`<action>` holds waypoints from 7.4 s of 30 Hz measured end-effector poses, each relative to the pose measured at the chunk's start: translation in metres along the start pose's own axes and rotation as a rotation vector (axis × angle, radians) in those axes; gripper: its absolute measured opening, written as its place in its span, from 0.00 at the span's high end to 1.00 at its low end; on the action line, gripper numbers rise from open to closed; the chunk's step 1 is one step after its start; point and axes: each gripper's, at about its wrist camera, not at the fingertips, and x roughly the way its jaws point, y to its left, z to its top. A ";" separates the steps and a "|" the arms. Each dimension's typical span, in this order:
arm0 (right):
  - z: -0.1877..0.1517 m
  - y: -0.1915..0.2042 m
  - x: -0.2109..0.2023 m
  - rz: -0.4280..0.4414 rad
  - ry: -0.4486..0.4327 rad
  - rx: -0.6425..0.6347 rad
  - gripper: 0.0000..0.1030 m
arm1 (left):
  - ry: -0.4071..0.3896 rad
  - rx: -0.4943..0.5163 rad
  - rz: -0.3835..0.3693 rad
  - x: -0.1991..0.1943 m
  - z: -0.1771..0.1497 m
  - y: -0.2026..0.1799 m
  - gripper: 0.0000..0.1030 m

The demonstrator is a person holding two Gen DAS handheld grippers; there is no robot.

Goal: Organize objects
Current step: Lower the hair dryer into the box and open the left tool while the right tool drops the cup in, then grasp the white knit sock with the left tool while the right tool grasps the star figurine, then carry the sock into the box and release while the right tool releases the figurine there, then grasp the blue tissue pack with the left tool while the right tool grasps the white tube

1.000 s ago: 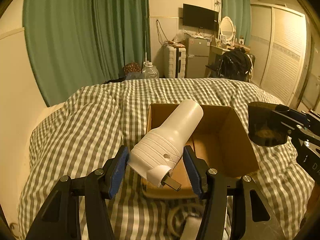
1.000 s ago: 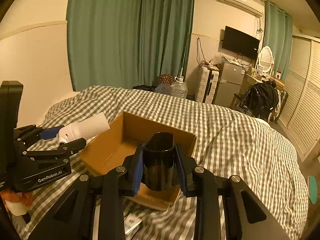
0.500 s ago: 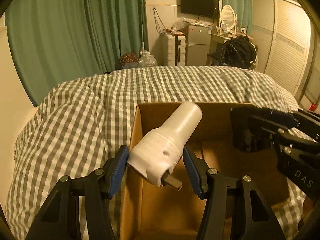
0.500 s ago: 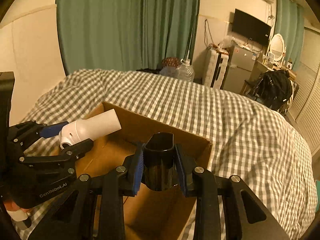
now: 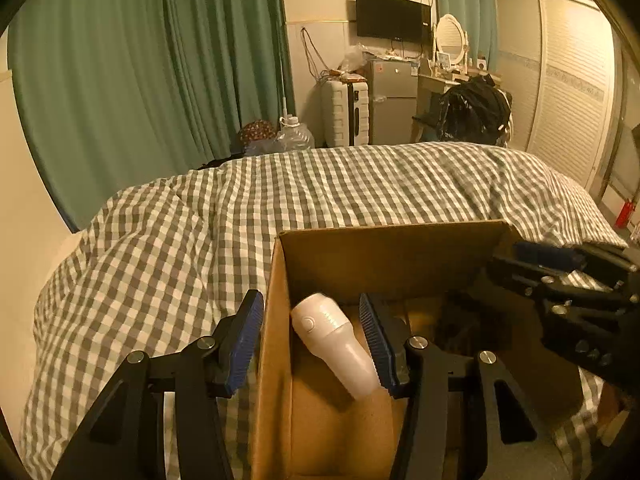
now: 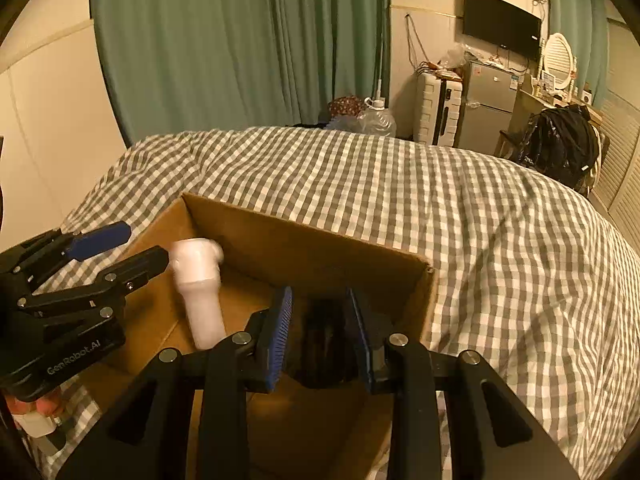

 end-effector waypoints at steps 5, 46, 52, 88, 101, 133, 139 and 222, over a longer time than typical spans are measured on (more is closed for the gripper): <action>0.000 -0.005 -0.033 0.000 -0.047 0.057 0.39 | -0.012 0.003 0.009 -0.028 -0.006 0.002 0.20; -0.170 0.071 -0.133 0.059 0.151 -0.155 0.35 | 0.248 0.056 -0.302 -0.089 -0.182 -0.041 0.25; -0.173 0.074 -0.131 0.061 0.166 -0.157 0.35 | 0.231 0.060 -0.351 -0.098 -0.180 -0.041 0.52; -0.169 0.120 -0.119 0.125 0.207 -0.243 0.44 | 0.070 0.000 -0.151 -0.138 -0.158 0.018 0.54; -0.082 0.103 -0.163 0.046 -0.026 -0.260 0.44 | -0.040 -0.041 -0.156 -0.143 -0.092 0.031 0.54; 0.022 0.009 -0.005 0.023 0.064 -0.083 0.43 | 0.041 0.083 -0.153 0.017 -0.003 -0.029 0.54; 0.016 0.010 -0.013 0.029 0.037 -0.070 0.32 | 0.026 0.107 -0.127 0.011 -0.016 -0.033 0.38; -0.174 0.118 -0.061 0.006 0.329 -0.145 0.26 | 0.048 -0.068 -0.079 -0.102 -0.129 0.021 0.42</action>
